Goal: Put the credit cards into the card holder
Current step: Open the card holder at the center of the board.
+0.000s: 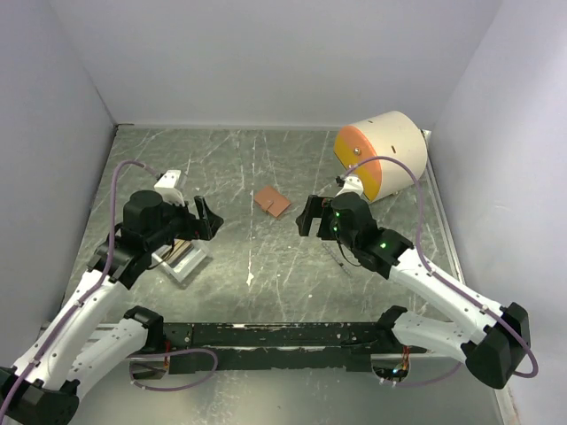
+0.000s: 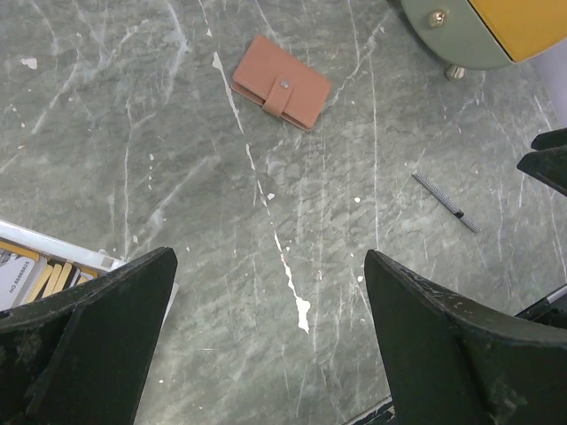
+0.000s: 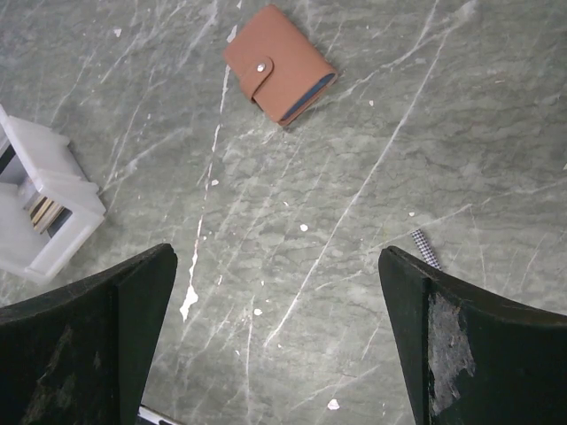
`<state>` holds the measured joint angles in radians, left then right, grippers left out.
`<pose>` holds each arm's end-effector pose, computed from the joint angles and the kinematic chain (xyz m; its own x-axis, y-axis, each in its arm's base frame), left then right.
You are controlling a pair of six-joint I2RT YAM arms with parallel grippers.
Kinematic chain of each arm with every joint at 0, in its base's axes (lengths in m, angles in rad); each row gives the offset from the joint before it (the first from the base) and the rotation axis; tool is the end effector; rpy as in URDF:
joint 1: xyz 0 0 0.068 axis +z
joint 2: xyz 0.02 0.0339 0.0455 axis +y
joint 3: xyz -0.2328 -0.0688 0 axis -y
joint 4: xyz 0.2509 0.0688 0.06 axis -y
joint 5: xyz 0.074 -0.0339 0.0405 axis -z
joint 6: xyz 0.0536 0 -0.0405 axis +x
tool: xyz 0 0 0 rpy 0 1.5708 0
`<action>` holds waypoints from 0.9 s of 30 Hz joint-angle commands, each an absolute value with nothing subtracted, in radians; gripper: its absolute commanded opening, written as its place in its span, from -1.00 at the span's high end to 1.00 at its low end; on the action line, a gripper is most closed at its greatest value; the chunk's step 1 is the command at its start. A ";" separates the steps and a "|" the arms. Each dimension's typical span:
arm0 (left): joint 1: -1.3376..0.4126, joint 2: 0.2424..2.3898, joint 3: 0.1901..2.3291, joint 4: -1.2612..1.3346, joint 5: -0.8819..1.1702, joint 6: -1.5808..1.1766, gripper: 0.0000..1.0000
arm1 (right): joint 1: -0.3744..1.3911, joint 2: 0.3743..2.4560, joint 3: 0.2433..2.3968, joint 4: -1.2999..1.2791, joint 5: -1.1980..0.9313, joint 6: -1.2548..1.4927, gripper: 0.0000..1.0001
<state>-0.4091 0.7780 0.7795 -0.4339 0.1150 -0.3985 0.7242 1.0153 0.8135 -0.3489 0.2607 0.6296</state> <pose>0.1999 -0.0934 0.2839 -0.5448 -0.1840 -0.8182 0.3031 0.8665 -0.3966 0.2056 0.1634 0.2540 -0.5969 0.2316 -0.7682 -0.1536 0.9067 0.3928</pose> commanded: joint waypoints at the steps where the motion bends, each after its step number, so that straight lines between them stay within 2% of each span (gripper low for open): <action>1: -0.399 0.760 0.759 -0.384 0.125 -0.402 -0.99 | 0.717 1.014 0.823 -0.330 0.274 0.640 -1.00; 9: -0.398 0.702 0.728 -0.348 0.099 -0.393 -1.00 | 0.716 1.111 0.889 -0.288 0.337 0.558 -1.00; 14: -0.398 0.694 0.720 -0.341 0.069 -0.386 -0.98 | 0.715 1.259 0.983 -0.259 0.405 0.471 -1.00; 18: -0.397 0.725 0.736 -0.363 0.093 -0.362 -0.94 | 0.712 1.424 1.084 -0.273 0.446 0.423 -0.91; 19: -0.397 0.733 0.743 -0.377 0.098 -0.362 -0.94 | 0.709 1.466 1.109 -0.281 0.453 0.415 -0.85; 24: -0.397 0.740 0.755 -0.389 0.122 -0.312 -0.92 | 0.705 1.636 1.175 -0.233 0.384 0.395 -0.21; 27: -0.397 0.712 0.747 -0.382 0.112 -0.309 -0.91 | 0.705 1.716 1.202 -0.178 0.321 0.384 -0.06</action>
